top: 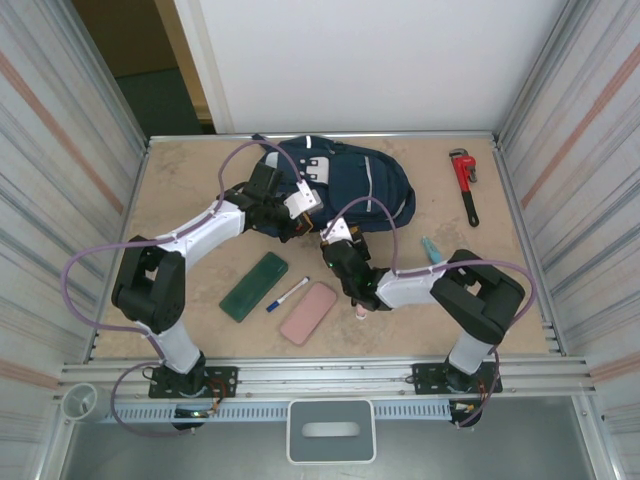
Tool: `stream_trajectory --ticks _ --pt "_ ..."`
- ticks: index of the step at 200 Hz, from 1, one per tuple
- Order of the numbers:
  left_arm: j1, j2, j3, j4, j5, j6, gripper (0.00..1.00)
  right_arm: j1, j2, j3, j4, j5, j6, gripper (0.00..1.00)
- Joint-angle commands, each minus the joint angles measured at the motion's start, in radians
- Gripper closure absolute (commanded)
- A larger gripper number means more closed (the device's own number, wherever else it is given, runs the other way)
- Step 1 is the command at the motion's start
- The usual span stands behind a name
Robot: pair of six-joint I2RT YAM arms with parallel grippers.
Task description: Pack the student bag
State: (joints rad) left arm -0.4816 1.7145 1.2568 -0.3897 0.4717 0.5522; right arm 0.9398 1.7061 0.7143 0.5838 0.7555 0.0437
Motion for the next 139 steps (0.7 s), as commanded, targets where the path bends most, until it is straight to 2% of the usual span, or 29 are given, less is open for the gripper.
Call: stream_trajectory --ticks 1,33,65,83,113,139 --pt "0.001 -0.079 0.046 0.029 0.073 -0.013 1.0 0.005 0.027 0.052 0.062 0.093 -0.003 0.46" --pt "0.001 -0.077 0.046 0.028 0.068 -0.009 1.0 0.007 0.042 0.077 0.061 0.142 -0.005 0.55" --pt "0.003 -0.069 0.046 0.023 0.052 0.0 1.0 0.01 0.036 0.063 0.059 0.175 -0.018 0.78" --pt "0.004 -0.062 0.047 0.018 0.04 0.006 1.0 0.007 0.015 0.036 0.059 0.17 -0.036 0.87" --pt "0.005 -0.054 0.046 0.009 0.017 0.025 1.0 -0.021 -0.052 -0.022 0.029 0.099 -0.039 0.97" --pt "0.006 -0.054 0.038 0.008 0.002 0.046 1.0 -0.081 -0.133 -0.066 -0.043 -0.034 -0.006 1.0"
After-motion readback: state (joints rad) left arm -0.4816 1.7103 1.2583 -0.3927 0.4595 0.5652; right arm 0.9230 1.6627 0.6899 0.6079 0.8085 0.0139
